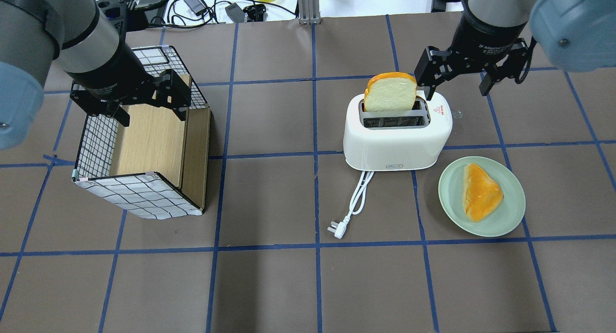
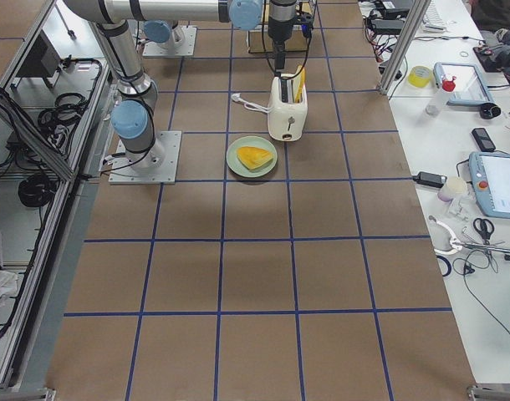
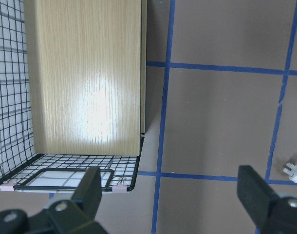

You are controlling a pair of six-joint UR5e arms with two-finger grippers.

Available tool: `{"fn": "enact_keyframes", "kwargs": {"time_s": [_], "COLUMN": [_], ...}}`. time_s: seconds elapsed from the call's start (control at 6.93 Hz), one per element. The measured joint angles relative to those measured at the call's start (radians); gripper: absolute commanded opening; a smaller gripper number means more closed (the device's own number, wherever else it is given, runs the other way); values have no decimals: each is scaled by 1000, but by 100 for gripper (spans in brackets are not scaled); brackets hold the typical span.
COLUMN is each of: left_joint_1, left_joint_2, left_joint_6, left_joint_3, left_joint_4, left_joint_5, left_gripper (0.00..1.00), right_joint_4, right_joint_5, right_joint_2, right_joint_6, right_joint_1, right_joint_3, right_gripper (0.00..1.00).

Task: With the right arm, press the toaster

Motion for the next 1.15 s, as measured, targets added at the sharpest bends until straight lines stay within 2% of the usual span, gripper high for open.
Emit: {"fn": "enact_keyframes", "kwargs": {"time_s": [0.87, 1.01, 1.15], "left_joint_1": [0, 0, 0], "left_joint_2": [-1, 0, -1], "left_joint_6": [0, 0, 0], "left_joint_3": [0, 0, 0], "left_joint_4": [0, 0, 0], "left_joint_5": [0, 0, 0], "left_gripper": [100, 100, 100], "right_joint_4": [-3, -8, -13], "right_joint_5": [-4, 0, 9], "right_joint_2": [4, 10, 20], "right_joint_6": [-47, -123, -201], "right_joint_1": [-21, -59, -116], "right_joint_3": [-1, -2, -2], "right_gripper": [100, 96, 83]}}
